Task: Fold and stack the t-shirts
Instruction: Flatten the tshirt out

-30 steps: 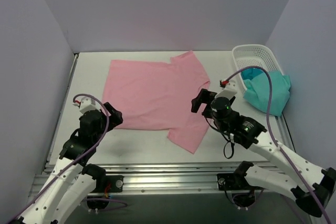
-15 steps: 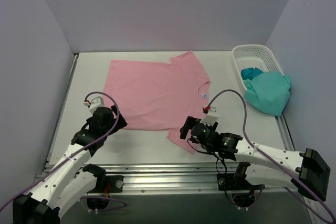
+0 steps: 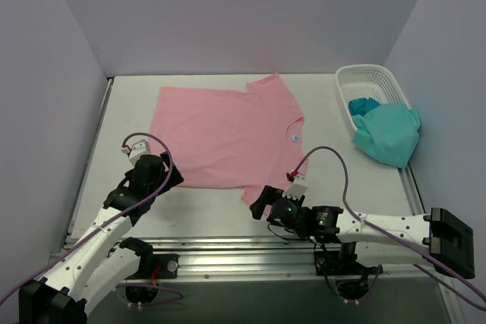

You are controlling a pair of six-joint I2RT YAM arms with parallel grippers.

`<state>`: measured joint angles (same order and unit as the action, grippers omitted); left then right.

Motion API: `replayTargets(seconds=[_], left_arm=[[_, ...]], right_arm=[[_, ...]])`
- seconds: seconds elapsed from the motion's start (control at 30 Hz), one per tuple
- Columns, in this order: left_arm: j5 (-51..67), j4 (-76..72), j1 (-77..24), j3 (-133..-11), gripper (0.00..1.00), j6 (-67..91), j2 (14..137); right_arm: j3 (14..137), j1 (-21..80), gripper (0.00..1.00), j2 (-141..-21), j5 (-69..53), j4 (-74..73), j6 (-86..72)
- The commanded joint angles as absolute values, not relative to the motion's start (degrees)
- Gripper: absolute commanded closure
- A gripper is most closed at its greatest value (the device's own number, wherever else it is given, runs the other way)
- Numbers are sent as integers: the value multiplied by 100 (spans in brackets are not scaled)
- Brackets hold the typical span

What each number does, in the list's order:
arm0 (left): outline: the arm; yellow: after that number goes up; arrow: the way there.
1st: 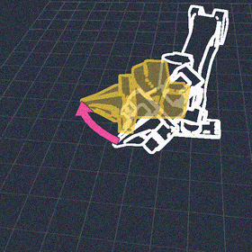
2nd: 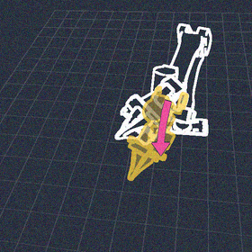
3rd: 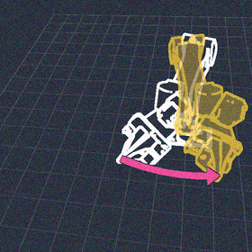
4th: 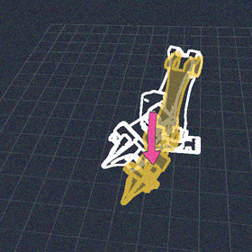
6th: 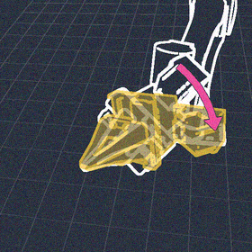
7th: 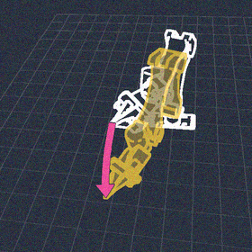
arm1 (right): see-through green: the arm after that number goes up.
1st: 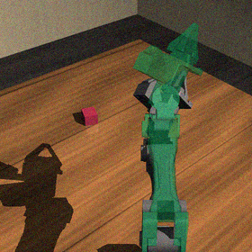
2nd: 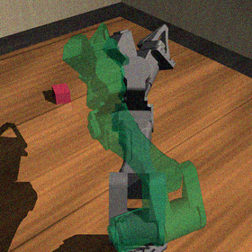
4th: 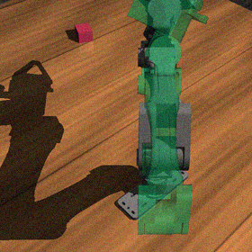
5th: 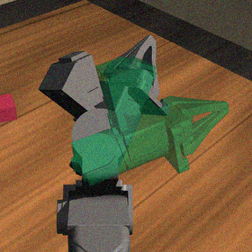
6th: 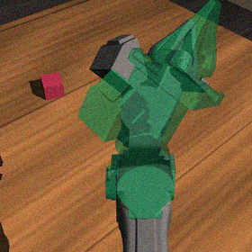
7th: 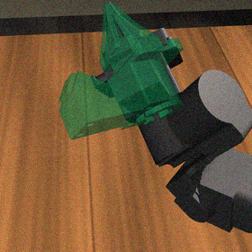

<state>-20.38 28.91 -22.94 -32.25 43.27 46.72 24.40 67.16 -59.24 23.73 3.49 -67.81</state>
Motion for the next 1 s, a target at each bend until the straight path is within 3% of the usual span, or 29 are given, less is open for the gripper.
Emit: replayTargets(seconds=[0.0,0.37,0.97], left_arm=[[-2101,2654,-2312,-3243,4,4333,4597],[-2232,2681,-2312,-3358,4,4430,4922],[-2215,2847,-2303,-3331,5,4474,4737]], right_arm=[[2329,7197,12,-5626,2960,-429,-7679],[2031,7840,14,-5089,3384,-2030,-8859],[2065,7365,18,-6987,3182,-132,-8244]])
